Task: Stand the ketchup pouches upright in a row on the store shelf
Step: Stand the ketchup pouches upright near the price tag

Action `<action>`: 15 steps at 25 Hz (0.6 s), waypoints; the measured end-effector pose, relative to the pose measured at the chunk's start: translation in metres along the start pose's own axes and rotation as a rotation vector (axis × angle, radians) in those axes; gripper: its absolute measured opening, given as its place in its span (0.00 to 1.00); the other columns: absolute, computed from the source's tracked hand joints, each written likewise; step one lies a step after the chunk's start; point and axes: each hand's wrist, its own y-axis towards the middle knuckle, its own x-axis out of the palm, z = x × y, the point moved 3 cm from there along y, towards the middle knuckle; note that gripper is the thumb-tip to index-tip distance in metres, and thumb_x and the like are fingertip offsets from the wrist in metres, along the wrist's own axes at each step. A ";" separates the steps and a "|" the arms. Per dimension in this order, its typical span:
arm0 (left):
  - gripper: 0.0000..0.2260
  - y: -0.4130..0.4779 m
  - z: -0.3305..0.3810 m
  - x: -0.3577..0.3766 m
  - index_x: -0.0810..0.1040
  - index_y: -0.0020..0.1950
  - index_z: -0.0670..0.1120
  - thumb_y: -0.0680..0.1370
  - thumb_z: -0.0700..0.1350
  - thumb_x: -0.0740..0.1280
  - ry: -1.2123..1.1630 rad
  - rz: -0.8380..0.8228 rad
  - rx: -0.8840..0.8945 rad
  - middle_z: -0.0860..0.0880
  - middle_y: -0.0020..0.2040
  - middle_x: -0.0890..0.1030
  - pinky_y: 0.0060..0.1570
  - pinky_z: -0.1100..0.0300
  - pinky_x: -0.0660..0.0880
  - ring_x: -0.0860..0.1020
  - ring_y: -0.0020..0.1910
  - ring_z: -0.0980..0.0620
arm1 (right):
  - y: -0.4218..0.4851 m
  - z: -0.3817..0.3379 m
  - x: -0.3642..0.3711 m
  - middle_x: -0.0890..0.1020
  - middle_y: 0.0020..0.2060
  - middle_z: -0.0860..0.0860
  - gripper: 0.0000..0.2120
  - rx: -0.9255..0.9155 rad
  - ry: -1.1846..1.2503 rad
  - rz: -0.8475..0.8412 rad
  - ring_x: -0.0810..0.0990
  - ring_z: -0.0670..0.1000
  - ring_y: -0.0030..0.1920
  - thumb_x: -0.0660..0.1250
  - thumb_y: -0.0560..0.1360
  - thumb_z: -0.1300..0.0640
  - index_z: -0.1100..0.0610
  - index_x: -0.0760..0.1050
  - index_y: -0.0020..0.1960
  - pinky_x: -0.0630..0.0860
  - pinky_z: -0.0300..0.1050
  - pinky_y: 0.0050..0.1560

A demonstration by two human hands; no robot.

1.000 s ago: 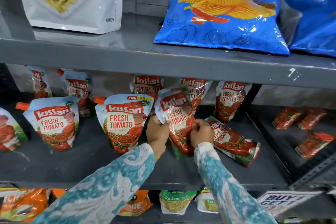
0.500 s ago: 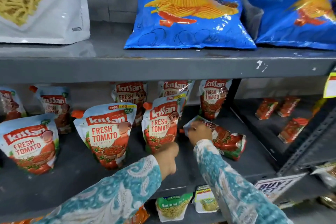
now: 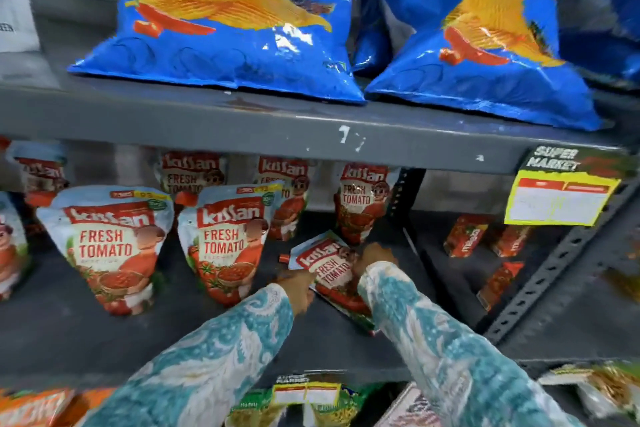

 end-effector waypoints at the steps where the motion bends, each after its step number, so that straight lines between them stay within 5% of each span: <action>1: 0.04 0.005 -0.002 -0.004 0.73 0.43 0.41 0.78 0.38 0.64 0.001 0.044 0.028 0.47 0.36 0.73 0.30 0.62 0.72 0.72 0.32 0.52 | -0.001 0.003 -0.001 0.75 0.65 0.60 0.19 -0.002 0.066 0.044 0.74 0.60 0.65 0.62 0.76 0.54 0.61 0.72 0.63 0.72 0.51 0.65; 3: 0.04 -0.009 0.007 -0.007 0.76 0.47 0.34 0.78 0.34 0.62 -0.047 0.121 0.096 0.43 0.39 0.77 0.30 0.60 0.77 0.76 0.36 0.48 | -0.005 0.008 -0.006 0.79 0.60 0.60 0.16 -0.032 0.200 0.099 0.77 0.60 0.62 0.63 0.74 0.56 0.62 0.76 0.59 0.74 0.49 0.62; 5: 0.08 -0.035 0.028 -0.005 0.77 0.53 0.31 0.77 0.33 0.63 -0.025 0.252 0.274 0.37 0.49 0.81 0.42 0.55 0.79 0.78 0.45 0.41 | -0.014 0.010 -0.012 0.82 0.57 0.59 0.14 -0.118 0.369 0.152 0.78 0.60 0.59 0.63 0.72 0.60 0.60 0.79 0.55 0.74 0.48 0.62; 8: 0.07 -0.087 0.047 -0.002 0.77 0.52 0.40 0.76 0.33 0.65 -0.023 0.486 0.535 0.44 0.49 0.80 0.33 0.66 0.70 0.76 0.46 0.49 | -0.031 0.013 -0.009 0.84 0.52 0.60 0.11 -0.201 0.623 0.228 0.80 0.61 0.55 0.62 0.71 0.65 0.61 0.79 0.51 0.74 0.48 0.59; 12: 0.11 -0.102 0.041 -0.003 0.78 0.57 0.35 0.76 0.35 0.67 0.029 0.512 0.624 0.39 0.55 0.83 0.33 0.69 0.70 0.76 0.45 0.52 | -0.034 0.017 0.014 0.82 0.53 0.63 0.10 -0.174 0.666 0.165 0.78 0.63 0.56 0.62 0.73 0.63 0.62 0.76 0.53 0.74 0.50 0.59; 15: 0.13 -0.109 0.039 -0.004 0.76 0.59 0.37 0.75 0.35 0.69 0.012 0.397 0.656 0.42 0.53 0.82 0.29 0.77 0.73 0.77 0.41 0.56 | -0.035 0.018 0.008 0.80 0.54 0.59 0.07 -0.123 1.156 0.127 0.78 0.58 0.55 0.64 0.75 0.61 0.57 0.76 0.52 0.75 0.51 0.60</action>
